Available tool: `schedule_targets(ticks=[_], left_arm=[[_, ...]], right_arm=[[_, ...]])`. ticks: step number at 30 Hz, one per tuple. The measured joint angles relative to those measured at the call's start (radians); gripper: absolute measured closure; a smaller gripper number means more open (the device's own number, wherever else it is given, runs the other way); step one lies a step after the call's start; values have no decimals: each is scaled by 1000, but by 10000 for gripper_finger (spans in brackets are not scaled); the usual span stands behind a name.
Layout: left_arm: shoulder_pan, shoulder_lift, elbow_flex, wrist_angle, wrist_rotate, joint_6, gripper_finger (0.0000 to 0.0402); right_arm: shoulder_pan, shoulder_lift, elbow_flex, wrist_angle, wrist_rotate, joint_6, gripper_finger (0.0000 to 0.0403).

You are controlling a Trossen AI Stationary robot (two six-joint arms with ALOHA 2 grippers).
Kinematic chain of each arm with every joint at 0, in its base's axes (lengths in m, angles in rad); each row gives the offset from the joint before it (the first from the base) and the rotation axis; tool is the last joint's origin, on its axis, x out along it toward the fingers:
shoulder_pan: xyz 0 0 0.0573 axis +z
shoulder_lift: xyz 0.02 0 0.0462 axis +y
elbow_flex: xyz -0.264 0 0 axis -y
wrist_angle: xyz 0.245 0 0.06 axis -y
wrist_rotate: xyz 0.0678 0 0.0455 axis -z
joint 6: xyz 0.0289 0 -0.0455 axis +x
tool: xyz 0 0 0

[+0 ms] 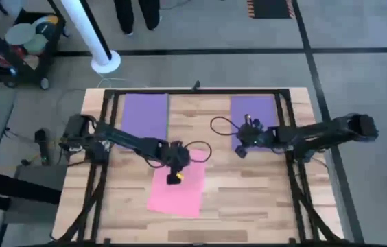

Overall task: Organize paper
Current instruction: Adjust the pink paper on the table

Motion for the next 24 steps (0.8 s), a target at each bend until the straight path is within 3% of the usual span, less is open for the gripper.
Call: schedule_targets(ticks=[6, 12, 15, 24], left_arm=[[2, 67, -5, 127, 32, 9, 401], [16, 141, 13, 318, 112, 31, 401], [21, 133, 37, 304, 81, 41, 401], [20, -56, 47, 254, -68, 61, 401]], right_arm=[[87, 80, 1, 206, -56, -19, 403], [116, 156, 40, 239, -58, -21, 403], [115, 195, 58, 252, -98, -26, 403], [128, 351, 78, 405, -187, -50, 403]])
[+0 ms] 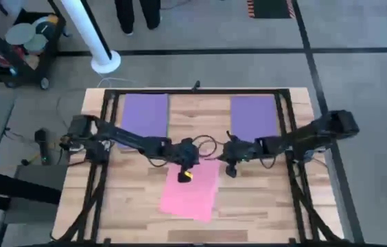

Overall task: Organize paper
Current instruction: Adjust the pink paper on the table

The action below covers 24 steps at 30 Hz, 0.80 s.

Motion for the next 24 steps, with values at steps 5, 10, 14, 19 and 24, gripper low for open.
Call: schedule_targets(ticks=[5, 10, 14, 19, 24], left_arm=[[6, -60, -12, -29, -127, -27, 401], [23, -99, -61, -14, -150, -58, 401], [28, -108, -87, -21, -148, -79, 401], [28, -108, -113, -14, -142, -96, 401], [28, -108, -138, -15, -141, -125, 401]], right_arm=[[-13, 127, 2, 95, -91, -7, 403], [-24, 201, 38, 55, -182, -4, 403], [-18, 189, 67, -85, -244, 5, 403], [2, 94, 104, -369, -262, 7, 403], [19, -27, 162, -650, -251, 17, 403]])
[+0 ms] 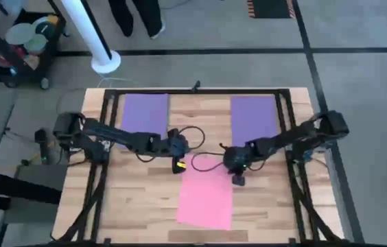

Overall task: Organize paper
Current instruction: Adjust the pink paper on the table

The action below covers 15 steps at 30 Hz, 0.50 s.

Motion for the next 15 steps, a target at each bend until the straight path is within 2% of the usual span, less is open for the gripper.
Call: schedule_targets(ticks=[5, 7, 11, 15], left_arm=[[0, 0, -9, 0, 0, -13, 401], [1, 0, -9, 8, -2, -13, 401], [6, 0, -9, 78, 8, -4, 401], [4, 0, -9, 172, 112, 30, 401]], right_arm=[[15, -96, 71, -252, 17, 24, 403], [27, -135, 100, -272, 22, 36, 403], [47, -151, 109, -125, 23, 57, 403], [56, -76, 109, 65, 26, 43, 403]])
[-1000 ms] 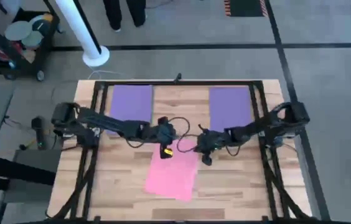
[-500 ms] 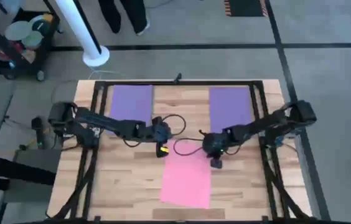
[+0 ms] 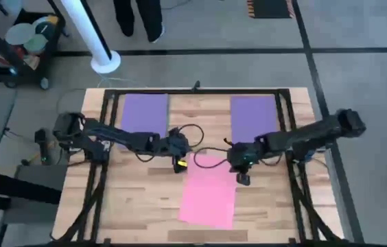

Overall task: Organize paper
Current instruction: Adjust the pink paper on the table

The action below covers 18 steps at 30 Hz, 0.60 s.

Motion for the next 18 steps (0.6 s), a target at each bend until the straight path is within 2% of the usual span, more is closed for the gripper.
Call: schedule_targets(ticks=[3, 8, 11, 14, 18], left_arm=[[-1, -12, 0, 17, 32, 21, 401], [0, -41, 0, 30, 0, 13, 401], [-1, -46, 0, 42, 0, 13, 401], [0, -47, 0, 38, 0, 18, 401], [0, -47, 0, 34, 0, 17, 401]], right_arm=[[3, 90, -1, 82, -1, -41, 403], [-7, 222, -1, 106, -4, -65, 403], [-5, 270, -2, 97, -59, -64, 403], [11, 280, -2, 28, -131, -63, 403], [40, 240, -1, -153, -140, -62, 403]])
